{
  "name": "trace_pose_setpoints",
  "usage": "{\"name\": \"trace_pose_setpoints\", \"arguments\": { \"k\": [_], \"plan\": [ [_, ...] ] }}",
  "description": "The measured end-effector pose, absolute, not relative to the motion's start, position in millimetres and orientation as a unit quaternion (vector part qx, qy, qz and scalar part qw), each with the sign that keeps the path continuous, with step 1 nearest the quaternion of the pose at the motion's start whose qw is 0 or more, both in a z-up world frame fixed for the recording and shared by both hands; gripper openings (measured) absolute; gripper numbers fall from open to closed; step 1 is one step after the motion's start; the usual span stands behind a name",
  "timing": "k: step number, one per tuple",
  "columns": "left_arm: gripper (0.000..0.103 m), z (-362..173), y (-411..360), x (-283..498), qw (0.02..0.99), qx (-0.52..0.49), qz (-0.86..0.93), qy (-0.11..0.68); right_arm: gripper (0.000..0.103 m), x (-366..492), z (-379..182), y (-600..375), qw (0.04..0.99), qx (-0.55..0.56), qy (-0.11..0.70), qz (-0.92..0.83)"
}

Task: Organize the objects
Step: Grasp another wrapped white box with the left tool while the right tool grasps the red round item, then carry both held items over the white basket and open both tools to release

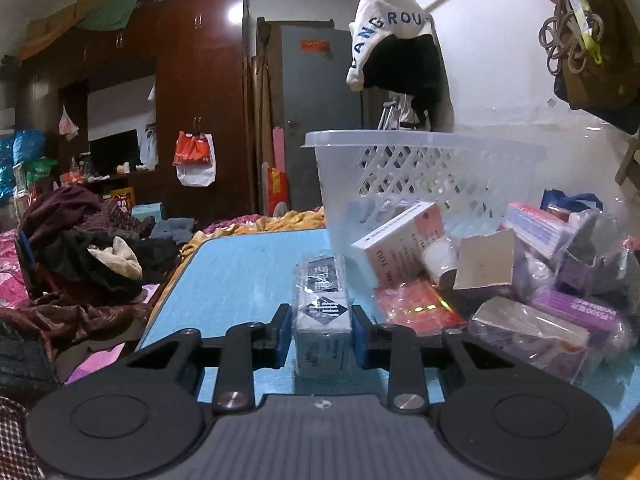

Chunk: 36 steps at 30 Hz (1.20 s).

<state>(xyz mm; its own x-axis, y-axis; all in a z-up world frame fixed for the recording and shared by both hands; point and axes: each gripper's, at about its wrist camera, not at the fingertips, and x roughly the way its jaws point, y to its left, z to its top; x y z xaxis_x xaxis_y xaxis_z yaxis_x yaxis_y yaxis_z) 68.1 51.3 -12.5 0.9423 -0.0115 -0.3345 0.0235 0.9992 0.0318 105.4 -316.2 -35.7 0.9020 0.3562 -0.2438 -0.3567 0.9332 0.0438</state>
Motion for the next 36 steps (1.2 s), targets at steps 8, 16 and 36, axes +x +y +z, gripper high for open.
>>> {"name": "trace_pose_setpoints", "arguments": {
  "k": [8, 16, 36],
  "plan": [
    [0.034, -5.7, 51.4, 59.8, 0.990, 0.014, -0.014, 0.141, 0.044, 102.7, -32.5, -314.0, 0.976, -0.005, 0.116, 0.184],
    [0.034, -6.1, 57.6, 62.8, 0.990, 0.004, -0.011, 0.140, 0.044, 104.5, -33.0, -313.1, 0.976, -0.008, 0.118, 0.183],
    [0.034, 23.7, 49.2, 43.3, 0.997, -0.010, -0.049, 0.064, 0.044, 105.9, -7.6, -307.7, 0.978, -0.012, 0.090, 0.189]
  ]
}}
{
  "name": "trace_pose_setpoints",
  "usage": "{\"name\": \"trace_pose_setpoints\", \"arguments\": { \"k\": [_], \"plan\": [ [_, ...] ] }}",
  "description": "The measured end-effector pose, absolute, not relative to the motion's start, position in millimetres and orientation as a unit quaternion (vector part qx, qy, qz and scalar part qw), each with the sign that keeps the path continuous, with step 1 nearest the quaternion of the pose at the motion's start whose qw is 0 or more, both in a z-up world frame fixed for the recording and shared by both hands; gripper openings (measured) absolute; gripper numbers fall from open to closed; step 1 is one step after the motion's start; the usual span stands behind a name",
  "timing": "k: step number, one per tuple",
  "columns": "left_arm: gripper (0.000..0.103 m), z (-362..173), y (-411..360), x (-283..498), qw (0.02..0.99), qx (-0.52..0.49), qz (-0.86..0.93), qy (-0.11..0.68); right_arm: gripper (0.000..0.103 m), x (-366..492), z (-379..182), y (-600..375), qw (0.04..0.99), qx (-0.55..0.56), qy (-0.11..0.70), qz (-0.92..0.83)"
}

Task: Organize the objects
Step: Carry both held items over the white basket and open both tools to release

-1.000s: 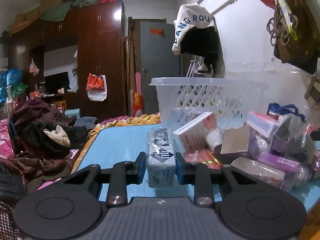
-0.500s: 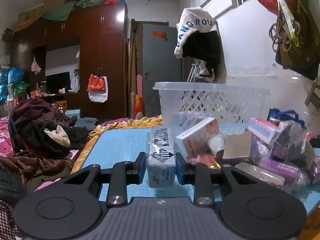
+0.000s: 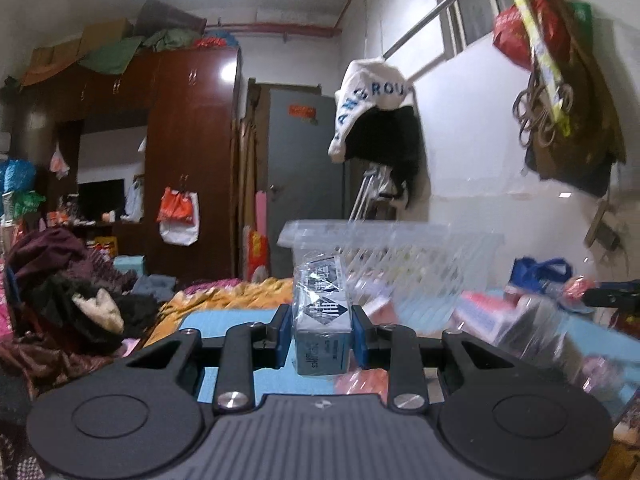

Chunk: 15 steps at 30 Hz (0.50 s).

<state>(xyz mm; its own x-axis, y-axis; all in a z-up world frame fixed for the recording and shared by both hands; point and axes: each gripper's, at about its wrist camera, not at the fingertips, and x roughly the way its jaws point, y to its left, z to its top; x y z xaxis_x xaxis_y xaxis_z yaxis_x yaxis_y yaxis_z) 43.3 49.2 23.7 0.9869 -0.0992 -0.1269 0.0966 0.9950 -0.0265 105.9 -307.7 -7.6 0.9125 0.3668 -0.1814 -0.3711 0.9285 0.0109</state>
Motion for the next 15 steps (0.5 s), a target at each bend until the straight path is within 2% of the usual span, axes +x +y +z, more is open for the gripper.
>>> {"name": "trace_pose_setpoints", "arguments": {
  "k": [8, 15],
  "plan": [
    [0.034, 62.5, 39.4, 66.2, 0.995, -0.018, -0.080, 0.049, 0.044, 127.4, 38.2, -286.8, 0.974, -0.016, 0.060, 0.216],
    [0.034, 105.1, 24.0, 139.9, 0.992, -0.029, -0.093, 0.080, 0.044, 186.0, 71.8, -252.8, 0.973, -0.031, 0.051, 0.225]
  ]
}}
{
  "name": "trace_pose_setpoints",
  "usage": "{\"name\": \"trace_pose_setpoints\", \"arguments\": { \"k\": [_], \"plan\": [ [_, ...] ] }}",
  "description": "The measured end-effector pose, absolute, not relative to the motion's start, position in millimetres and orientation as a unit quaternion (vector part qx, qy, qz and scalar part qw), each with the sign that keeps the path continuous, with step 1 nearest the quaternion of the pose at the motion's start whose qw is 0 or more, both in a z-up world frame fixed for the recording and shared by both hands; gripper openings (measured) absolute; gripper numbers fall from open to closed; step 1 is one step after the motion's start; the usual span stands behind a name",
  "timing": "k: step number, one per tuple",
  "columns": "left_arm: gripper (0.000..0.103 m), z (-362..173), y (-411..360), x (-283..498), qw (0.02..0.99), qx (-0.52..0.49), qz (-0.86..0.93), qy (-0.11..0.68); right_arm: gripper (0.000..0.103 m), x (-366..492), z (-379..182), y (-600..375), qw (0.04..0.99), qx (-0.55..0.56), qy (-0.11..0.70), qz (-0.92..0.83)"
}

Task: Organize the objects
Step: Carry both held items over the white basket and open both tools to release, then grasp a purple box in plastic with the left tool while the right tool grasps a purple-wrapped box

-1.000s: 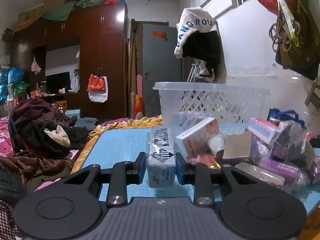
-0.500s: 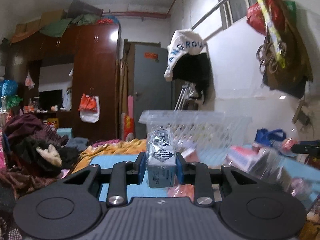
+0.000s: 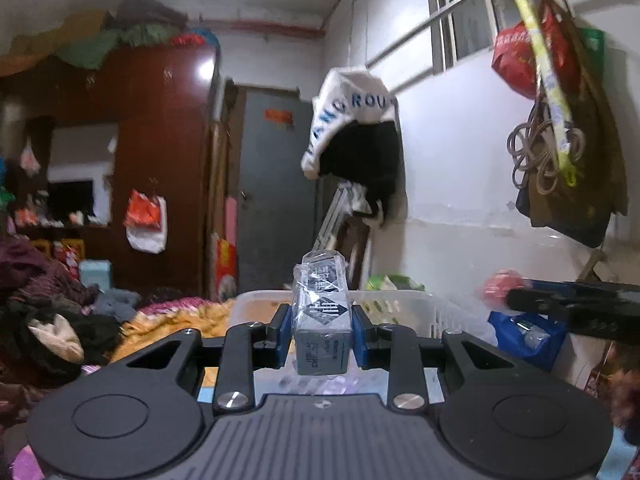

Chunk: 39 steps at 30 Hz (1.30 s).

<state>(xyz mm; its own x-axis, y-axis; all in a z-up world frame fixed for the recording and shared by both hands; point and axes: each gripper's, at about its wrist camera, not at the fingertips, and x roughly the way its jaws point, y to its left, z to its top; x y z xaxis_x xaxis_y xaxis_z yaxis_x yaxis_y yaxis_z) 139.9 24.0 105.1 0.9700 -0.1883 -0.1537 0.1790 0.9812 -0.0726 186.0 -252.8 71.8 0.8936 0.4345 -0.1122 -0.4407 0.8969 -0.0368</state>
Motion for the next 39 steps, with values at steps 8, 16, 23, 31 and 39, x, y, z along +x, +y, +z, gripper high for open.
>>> {"name": "trace_pose_setpoints", "arguments": {
  "k": [8, 16, 23, 31, 39],
  "plan": [
    [0.047, 101.9, 12.1, 217.7, 0.983, -0.032, -0.091, 0.157, 0.045, 250.7, 64.9, -226.4, 0.972, -0.054, 0.096, 0.207],
    [0.076, 84.4, 26.4, 180.8, 0.982, -0.043, -0.105, 0.148, 0.103, 213.4, 61.3, -240.5, 0.970, -0.044, 0.101, 0.216],
    [0.083, 30.5, 25.3, 60.1, 0.990, -0.027, -0.099, 0.099, 0.103, 109.9, 12.4, -289.3, 0.969, -0.004, 0.072, 0.238],
    [0.083, -7.1, 17.4, 13.0, 0.988, -0.032, -0.108, 0.102, 0.103, 55.2, -31.6, -289.0, 0.967, -0.009, 0.064, 0.246],
    [0.086, -27.2, 6.4, 20.1, 0.986, -0.027, -0.129, 0.104, 0.092, 75.9, -51.0, -272.4, 0.964, -0.020, 0.087, 0.252]
  ]
}}
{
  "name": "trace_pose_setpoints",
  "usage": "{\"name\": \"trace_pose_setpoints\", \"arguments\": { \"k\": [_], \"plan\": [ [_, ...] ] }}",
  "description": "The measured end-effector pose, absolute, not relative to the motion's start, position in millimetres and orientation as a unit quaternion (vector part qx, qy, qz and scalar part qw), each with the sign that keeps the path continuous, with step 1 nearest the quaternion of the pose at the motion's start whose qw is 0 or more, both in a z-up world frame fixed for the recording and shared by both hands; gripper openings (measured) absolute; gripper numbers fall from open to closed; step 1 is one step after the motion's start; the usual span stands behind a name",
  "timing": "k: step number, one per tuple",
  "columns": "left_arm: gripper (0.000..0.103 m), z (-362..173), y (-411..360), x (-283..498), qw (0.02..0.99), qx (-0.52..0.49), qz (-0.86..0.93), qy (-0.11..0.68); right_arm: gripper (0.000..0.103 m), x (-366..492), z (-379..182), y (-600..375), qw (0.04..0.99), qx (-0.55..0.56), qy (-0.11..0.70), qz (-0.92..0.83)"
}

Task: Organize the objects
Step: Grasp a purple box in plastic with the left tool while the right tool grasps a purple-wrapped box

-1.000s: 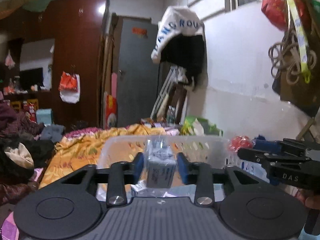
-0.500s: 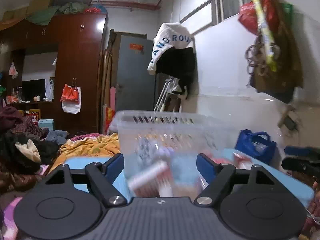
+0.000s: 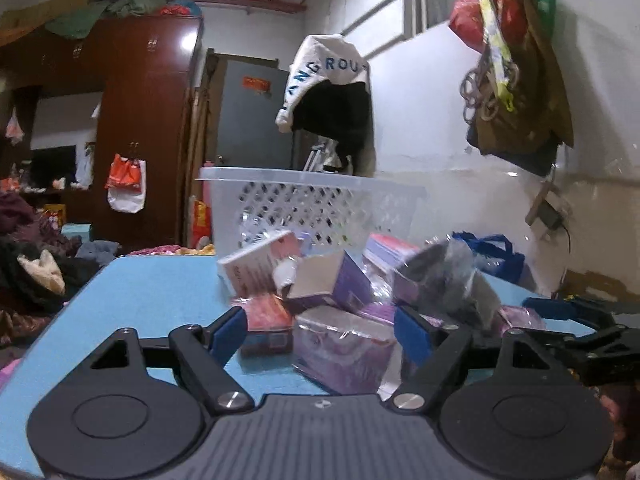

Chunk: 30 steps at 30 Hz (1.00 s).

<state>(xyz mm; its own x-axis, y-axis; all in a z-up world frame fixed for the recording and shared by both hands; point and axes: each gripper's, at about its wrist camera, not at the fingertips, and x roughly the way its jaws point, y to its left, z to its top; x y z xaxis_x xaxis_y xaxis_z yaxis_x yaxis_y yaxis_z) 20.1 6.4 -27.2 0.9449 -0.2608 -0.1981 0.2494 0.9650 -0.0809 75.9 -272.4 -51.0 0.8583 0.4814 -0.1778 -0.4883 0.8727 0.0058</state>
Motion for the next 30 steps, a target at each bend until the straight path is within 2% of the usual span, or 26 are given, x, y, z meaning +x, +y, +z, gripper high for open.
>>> {"name": "trace_pose_setpoints", "arguments": {
  "k": [3, 14, 27, 28, 29, 30],
  "plan": [
    [0.088, -30.3, 2.1, 22.1, 0.987, -0.021, -0.130, 0.095, 0.078, 71.9, -56.9, -269.9, 0.962, -0.030, 0.094, 0.255],
    [0.088, -37.9, -2.3, 10.2, 0.985, 0.003, -0.156, 0.075, 0.077, 63.0, -57.8, -280.8, 0.964, -0.023, 0.085, 0.251],
    [0.087, -49.4, -5.8, 37.7, 0.979, -0.002, -0.145, 0.141, 0.077, 62.8, -58.4, -283.5, 0.965, -0.018, 0.084, 0.246],
    [0.083, -49.6, -6.5, 37.4, 0.980, 0.002, -0.144, 0.140, 0.077, 62.6, -58.1, -283.6, 0.965, -0.018, 0.084, 0.246],
    [0.072, -49.8, -7.0, 36.3, 0.980, 0.005, -0.145, 0.138, 0.077, 62.1, -57.8, -284.0, 0.966, -0.018, 0.083, 0.246],
    [0.072, -49.7, -8.2, 34.9, 0.980, 0.008, -0.145, 0.135, 0.077, 61.6, -57.7, -283.6, 0.966, -0.018, 0.083, 0.246]
  ]
}}
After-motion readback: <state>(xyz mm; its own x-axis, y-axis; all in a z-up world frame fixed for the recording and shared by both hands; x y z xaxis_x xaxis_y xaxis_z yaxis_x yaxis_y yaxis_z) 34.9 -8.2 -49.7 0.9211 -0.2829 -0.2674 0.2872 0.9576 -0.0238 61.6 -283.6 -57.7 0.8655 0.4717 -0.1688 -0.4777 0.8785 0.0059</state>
